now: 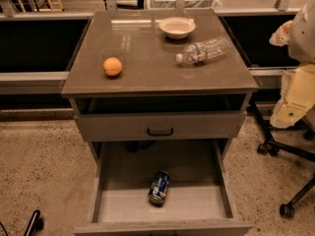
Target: Pick pepsi can from middle drawer and place on counter
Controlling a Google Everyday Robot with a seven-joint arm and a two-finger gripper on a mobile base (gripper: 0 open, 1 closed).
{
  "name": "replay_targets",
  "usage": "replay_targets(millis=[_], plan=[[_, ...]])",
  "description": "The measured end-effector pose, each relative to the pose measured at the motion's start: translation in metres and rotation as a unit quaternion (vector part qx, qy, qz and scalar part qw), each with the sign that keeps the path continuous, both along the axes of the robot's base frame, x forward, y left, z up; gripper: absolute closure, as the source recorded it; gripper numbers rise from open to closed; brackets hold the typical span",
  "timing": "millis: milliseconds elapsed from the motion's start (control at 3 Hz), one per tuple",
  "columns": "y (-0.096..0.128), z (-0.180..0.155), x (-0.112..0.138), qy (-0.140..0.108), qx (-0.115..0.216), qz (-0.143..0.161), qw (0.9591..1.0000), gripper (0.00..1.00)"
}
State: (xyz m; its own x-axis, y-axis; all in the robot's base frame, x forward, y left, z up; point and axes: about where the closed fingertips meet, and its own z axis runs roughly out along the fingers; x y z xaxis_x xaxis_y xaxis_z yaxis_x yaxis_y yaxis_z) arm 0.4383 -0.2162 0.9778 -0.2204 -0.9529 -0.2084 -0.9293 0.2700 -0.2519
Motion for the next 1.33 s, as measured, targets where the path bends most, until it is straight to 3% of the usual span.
replay_targets(millis=[667,1000,1333], plan=[[0.002,0.001,0.001,0.0,0.007,0.003,1.0,0.0],[0.021,-0.066,-0.004,0.06,0.062,0.05,0.995,0.0],[0.066,-0.143,-0.044,0.123,0.17,0.085,0.974,0.0]])
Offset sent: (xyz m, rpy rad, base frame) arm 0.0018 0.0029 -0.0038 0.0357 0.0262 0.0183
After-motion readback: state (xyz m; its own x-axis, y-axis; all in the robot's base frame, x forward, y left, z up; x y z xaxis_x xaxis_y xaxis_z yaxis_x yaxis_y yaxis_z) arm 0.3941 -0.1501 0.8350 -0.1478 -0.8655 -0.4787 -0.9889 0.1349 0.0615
